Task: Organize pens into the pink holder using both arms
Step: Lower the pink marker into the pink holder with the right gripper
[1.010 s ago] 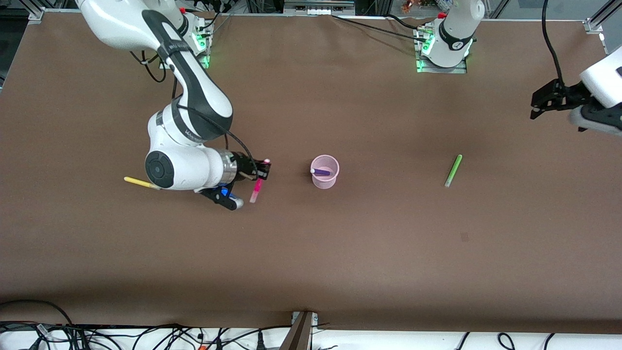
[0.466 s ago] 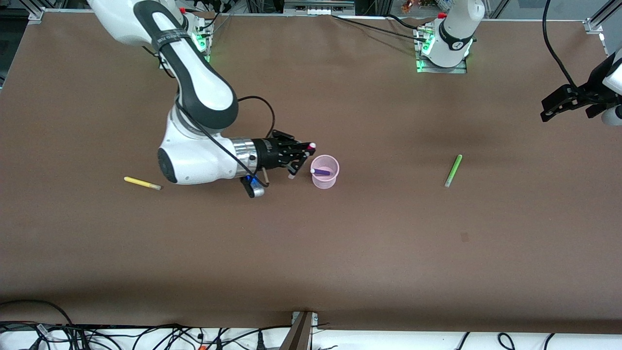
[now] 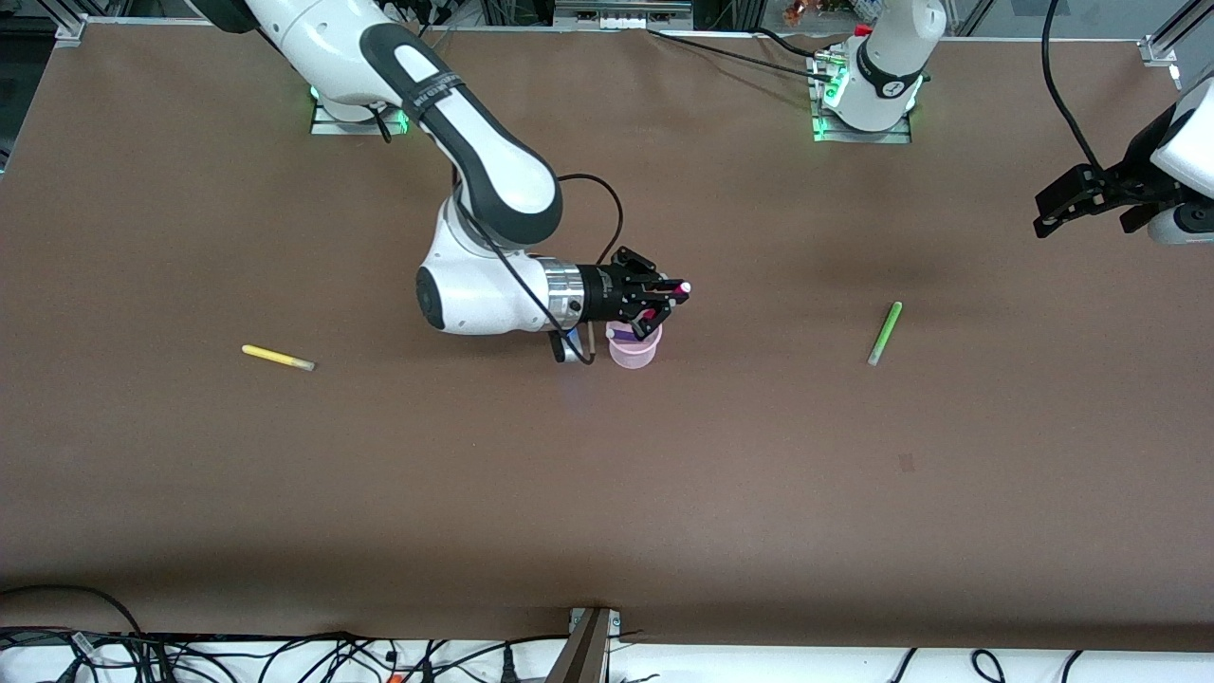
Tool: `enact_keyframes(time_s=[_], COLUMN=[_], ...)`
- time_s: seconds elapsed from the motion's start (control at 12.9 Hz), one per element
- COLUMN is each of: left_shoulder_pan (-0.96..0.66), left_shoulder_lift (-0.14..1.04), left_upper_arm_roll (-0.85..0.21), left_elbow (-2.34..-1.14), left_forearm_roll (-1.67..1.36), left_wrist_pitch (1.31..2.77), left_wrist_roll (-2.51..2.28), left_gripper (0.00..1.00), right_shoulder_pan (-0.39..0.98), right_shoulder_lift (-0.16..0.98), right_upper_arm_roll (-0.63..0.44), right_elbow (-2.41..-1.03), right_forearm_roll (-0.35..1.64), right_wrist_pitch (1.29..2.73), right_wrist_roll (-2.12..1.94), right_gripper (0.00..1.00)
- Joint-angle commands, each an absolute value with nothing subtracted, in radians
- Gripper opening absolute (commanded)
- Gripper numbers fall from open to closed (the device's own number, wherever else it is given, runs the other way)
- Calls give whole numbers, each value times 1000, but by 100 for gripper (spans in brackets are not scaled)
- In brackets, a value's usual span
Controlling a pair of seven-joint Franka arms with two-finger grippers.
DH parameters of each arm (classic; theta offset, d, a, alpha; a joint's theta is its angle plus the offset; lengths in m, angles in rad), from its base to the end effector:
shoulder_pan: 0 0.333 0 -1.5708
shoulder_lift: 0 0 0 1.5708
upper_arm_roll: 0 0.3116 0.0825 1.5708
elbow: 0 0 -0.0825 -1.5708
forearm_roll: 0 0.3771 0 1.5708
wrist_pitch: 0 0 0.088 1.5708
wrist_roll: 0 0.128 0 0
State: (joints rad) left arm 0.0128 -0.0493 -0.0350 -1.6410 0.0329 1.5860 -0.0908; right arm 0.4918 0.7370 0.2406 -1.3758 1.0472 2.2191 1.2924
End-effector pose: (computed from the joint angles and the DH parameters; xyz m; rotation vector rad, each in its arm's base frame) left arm 0.5330 -0.0081 0.5944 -3.1049 -0.1057 0.0059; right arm 0.5580 0.5039 0.3056 -1.8717 1.3852 1.0280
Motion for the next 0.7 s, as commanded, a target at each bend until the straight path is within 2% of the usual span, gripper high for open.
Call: enact_keyframes(time_s=[0.0, 0.62], left_shoulder_pan=[8, 11], left_shoulder_lift=[-69, -64], left_upper_arm_roll=[-49, -55], left_elbow=[-1648, -1647], left_forearm_roll=[28, 28], left_wrist_pitch=[1586, 1588], left_wrist_roll=[-103, -91], left_gripper=[100, 100], right_shoulder_pan=[494, 489], right_shoulder_lift=[741, 779], right_upper_arm_roll=[241, 241], right_elbow=[-1393, -1408], right_forearm_roll=[1069, 1107], right_wrist_pitch=[2240, 2240], right_wrist_roll=[1296, 1284], right_gripper=[1, 5])
